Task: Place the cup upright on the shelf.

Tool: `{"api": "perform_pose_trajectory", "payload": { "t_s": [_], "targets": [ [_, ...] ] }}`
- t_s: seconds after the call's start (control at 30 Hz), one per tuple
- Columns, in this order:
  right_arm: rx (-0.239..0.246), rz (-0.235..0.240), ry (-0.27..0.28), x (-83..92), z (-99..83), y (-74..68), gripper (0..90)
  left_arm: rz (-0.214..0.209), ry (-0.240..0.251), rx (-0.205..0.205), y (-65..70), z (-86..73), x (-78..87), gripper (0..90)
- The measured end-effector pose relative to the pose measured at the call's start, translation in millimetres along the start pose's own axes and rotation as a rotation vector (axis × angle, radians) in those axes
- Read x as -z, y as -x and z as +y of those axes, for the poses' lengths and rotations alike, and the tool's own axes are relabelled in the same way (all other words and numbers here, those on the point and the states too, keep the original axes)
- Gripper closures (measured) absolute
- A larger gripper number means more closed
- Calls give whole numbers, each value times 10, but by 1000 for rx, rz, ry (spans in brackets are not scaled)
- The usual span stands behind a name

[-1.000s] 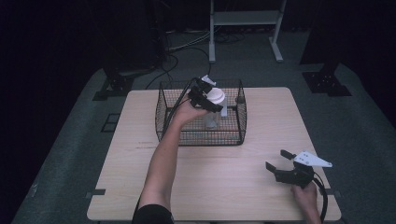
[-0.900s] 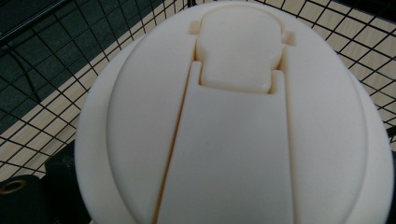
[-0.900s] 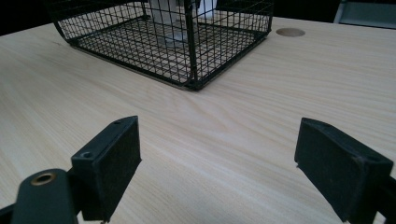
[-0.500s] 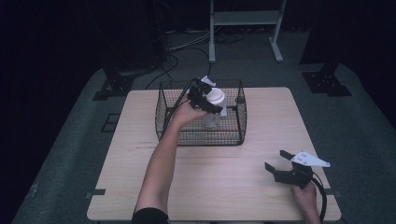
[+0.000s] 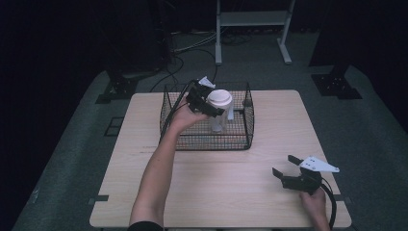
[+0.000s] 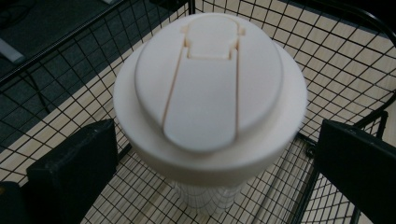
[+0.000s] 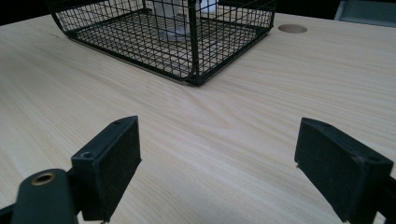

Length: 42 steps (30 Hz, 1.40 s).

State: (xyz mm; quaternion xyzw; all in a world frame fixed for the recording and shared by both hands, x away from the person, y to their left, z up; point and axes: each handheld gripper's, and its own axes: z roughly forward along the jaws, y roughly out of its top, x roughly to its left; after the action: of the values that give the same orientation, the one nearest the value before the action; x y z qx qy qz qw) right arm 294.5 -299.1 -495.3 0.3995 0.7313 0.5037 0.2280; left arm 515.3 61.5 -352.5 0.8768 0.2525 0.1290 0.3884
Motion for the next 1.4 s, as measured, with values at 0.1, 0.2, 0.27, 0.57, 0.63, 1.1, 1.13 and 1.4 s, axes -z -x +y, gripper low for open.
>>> {"api": "perform_pose_trajectory", "payload": {
  "t_s": [0.1, 0.2, 0.27, 0.57, 0.63, 1.1, 1.13, 1.4],
  "targets": [
    [1, 0, -1, 0, -1, -2, 135, 6, -6, -10, 11, -16, 43, 0],
    [1, 0, -3, 0, 0, -3, 135, 7, 3, -10, 16, -34, 78, 0],
    [1, -1, -3, 0, -1, -3, 135, 8, 0, -11, 22, -49, 90, 0],
    [3, -3, -4, -1, -2, -5, 134, 14, 4, 2, 27, -154, 188, 0],
    [7, -6, -2, -2, -3, -4, 134, 17, 5, 5, 23, -185, 231, 0],
    [5, -16, -8, -2, -5, -17, 134, 6, 60, -14, 174, -392, 609, 0],
    [5, -17, -9, -3, -5, -18, 135, 1, 64, -17, 197, -406, 628, 0],
    [9, -20, -12, -5, -5, -21, 134, -23, 83, -30, 339, -532, 765, 0]
  ]
}}
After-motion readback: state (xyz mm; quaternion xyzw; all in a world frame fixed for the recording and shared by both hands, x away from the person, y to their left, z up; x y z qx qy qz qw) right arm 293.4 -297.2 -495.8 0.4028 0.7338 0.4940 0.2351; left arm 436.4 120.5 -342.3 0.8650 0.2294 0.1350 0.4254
